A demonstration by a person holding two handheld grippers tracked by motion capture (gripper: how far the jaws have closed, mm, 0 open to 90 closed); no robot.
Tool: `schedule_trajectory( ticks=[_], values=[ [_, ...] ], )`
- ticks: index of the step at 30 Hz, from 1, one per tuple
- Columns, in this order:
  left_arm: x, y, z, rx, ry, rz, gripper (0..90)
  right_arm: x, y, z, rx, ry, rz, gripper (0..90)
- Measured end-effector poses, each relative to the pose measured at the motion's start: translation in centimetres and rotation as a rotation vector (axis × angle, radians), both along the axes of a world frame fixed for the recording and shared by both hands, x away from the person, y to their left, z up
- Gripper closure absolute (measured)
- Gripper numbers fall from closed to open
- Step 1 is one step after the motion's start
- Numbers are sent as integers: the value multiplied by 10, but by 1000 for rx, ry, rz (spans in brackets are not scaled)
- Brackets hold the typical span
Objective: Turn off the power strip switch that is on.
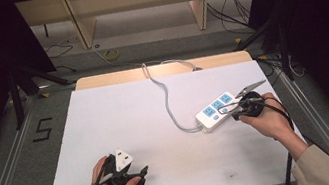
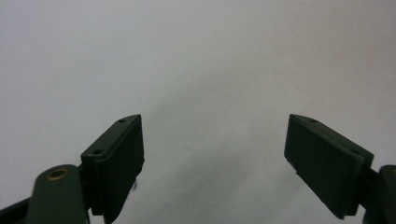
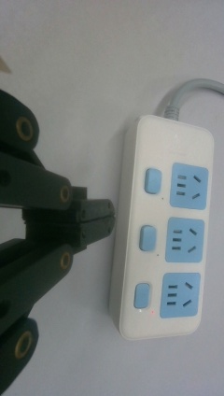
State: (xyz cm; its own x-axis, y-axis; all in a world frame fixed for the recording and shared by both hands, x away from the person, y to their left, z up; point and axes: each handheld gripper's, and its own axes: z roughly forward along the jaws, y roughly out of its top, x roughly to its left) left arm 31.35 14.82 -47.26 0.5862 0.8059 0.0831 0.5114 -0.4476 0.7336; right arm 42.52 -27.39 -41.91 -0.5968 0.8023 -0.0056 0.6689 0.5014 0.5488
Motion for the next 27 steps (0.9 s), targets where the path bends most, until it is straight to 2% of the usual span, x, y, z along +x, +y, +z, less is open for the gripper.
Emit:
schedule_trajectory(
  ticks=[27],
  values=[
    [0,-1,0,-1,-6,1,198,12,-7,3,-4,12,-31,900]
  ],
)
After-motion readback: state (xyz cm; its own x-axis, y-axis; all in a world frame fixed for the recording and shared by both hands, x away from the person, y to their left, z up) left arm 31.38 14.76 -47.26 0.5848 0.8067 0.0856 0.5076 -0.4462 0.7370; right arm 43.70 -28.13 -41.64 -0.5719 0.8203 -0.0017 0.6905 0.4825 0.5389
